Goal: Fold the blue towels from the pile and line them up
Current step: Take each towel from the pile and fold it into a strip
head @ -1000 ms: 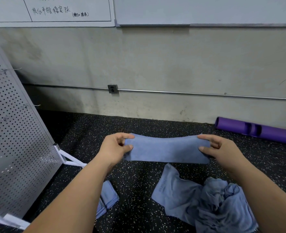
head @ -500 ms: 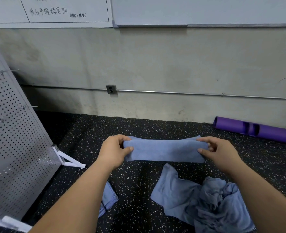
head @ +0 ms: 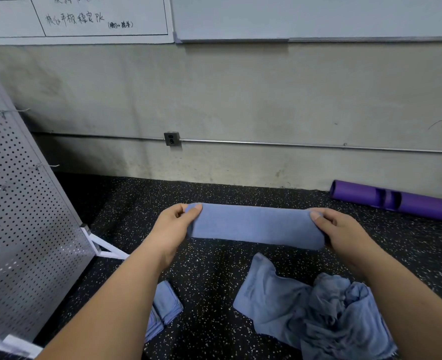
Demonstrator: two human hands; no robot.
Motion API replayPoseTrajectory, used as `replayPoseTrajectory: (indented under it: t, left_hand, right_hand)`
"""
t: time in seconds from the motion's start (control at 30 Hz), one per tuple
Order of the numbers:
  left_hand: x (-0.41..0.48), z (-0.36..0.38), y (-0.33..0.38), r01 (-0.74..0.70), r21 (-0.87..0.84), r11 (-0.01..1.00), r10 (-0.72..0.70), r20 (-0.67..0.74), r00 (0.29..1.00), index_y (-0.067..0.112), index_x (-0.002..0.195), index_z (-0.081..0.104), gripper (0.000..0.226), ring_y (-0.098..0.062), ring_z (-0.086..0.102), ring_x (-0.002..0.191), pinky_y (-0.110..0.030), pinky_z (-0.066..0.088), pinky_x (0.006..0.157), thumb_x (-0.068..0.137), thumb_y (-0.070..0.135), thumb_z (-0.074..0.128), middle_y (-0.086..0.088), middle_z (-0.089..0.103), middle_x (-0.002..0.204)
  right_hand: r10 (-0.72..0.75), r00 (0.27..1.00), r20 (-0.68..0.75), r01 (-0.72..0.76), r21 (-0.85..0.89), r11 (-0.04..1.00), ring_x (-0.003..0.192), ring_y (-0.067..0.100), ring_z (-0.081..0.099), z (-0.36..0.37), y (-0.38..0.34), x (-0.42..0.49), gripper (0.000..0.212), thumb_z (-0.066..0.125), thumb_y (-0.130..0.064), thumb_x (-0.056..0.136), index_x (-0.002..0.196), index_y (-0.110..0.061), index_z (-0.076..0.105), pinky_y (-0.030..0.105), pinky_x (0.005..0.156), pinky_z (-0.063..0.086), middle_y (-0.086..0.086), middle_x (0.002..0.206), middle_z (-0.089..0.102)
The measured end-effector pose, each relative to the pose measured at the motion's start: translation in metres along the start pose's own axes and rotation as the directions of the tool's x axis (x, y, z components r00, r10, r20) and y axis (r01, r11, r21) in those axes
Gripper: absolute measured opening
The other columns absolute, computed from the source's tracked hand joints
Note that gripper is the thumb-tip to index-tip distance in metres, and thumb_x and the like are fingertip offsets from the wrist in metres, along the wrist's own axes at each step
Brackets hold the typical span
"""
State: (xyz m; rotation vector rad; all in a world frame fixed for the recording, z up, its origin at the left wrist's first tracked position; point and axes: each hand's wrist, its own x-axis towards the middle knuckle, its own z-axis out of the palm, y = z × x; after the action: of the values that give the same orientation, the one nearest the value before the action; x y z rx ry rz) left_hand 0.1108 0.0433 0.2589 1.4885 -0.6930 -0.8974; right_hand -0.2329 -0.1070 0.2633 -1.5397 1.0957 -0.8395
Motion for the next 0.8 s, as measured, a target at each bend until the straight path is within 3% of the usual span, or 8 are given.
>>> replayPoseTrajectory:
  t: [0.13,0.23,0.3,0.4,0.5,0.6,0.7,0.8]
  left_hand:
    - [-0.004,0.005,0.001,-0.062,0.039,0.997,0.065,-0.073,0.995,0.005,0.092,0.071,0.041,-0.016,0.056,0.075,-0.03,0.044,0.065,0.098,0.046,0.073,-0.005,0.068,0.085]
    - [-0.002,0.006,-0.001,-0.068,0.094,0.993,0.078,-0.113,0.991,0.014,0.076,0.06,0.043,-0.019,0.052,0.071,-0.031,0.041,0.058,0.097,0.049,0.074,-0.005,0.06,0.079]
    - [-0.002,0.008,0.0,-0.05,0.131,0.99,0.067,-0.125,0.99,0.019,0.07,0.05,0.048,-0.02,0.055,0.071,-0.032,0.048,0.058,0.097,0.05,0.073,-0.005,0.059,0.079]
    - [-0.002,0.008,0.0,-0.004,0.101,0.995,0.013,-0.09,0.996,0.016,0.075,0.046,0.048,-0.021,0.058,0.081,-0.035,0.06,0.062,0.097,0.05,0.072,-0.007,0.058,0.088]
    - [0.0,0.003,-0.003,0.035,0.129,0.991,-0.026,-0.068,0.997,0.02,0.078,0.049,0.048,-0.023,0.055,0.088,-0.047,0.06,0.081,0.091,0.059,0.075,-0.005,0.057,0.09]
    - [0.001,0.001,-0.003,0.06,0.119,0.991,-0.051,-0.076,0.996,0.021,0.079,0.048,0.052,-0.023,0.052,0.087,-0.042,0.048,0.079,0.085,0.065,0.075,-0.005,0.054,0.087]
    - [0.003,0.003,-0.002,0.129,0.031,0.991,-0.126,-0.081,0.989,0.014,0.089,0.057,0.047,-0.029,0.066,0.093,-0.046,0.062,0.079,0.092,0.057,0.075,-0.011,0.067,0.097]
    - [-0.001,0.008,0.003,0.211,-0.048,0.976,-0.213,-0.046,0.976,0.008,0.103,0.063,0.042,-0.032,0.073,0.099,-0.042,0.065,0.073,0.097,0.048,0.073,-0.017,0.073,0.11]
  right_hand:
    - [-0.065,0.994,-0.082,0.055,-0.128,0.99,0.098,0.015,0.073,0.002,-0.001,0.0,0.02,0.06,-0.027,0.108,0.109,-0.026,0.08,0.033,0.082,0.056,-0.004,0.103,0.079]
    - [-0.039,0.995,-0.092,0.025,-0.146,0.989,0.096,0.021,0.073,0.003,0.005,0.002,0.021,0.059,-0.03,0.108,0.105,-0.022,0.079,0.039,0.082,0.058,0.001,0.101,0.079]
    - [-0.005,0.997,-0.081,-0.008,-0.158,0.987,0.092,0.023,0.072,0.005,0.008,0.004,0.026,0.058,-0.033,0.108,0.101,-0.019,0.078,0.04,0.08,0.057,0.004,0.1,0.079]
    - [0.079,0.996,-0.043,-0.083,-0.11,0.99,0.084,0.023,0.069,0.008,0.009,0.003,0.035,0.055,-0.033,0.11,0.097,-0.01,0.077,0.037,0.074,0.053,0.013,0.097,0.079]
    - [0.12,0.992,-0.038,-0.122,-0.056,0.991,0.08,0.025,0.067,0.007,0.008,0.003,0.04,0.054,-0.033,0.111,0.099,-0.002,0.076,0.034,0.07,0.05,0.021,0.097,0.077]
    - [0.093,0.995,-0.042,-0.098,-0.154,0.983,0.08,0.024,0.063,0.005,0.014,0.007,0.049,0.056,-0.043,0.108,0.097,0.002,0.074,0.036,0.073,0.047,0.025,0.101,0.074]
    - [0.121,0.992,-0.022,-0.123,-0.181,0.976,0.078,0.022,0.062,0.006,0.018,0.009,0.059,0.058,-0.053,0.104,0.1,0.005,0.071,0.038,0.075,0.047,0.018,0.089,0.074]
    - [0.235,0.972,0.01,-0.233,-0.091,0.968,0.083,0.027,0.07,0.009,0.014,0.007,0.05,0.058,-0.049,0.106,0.099,-0.004,0.078,0.039,0.072,0.057,0.018,0.096,0.078]
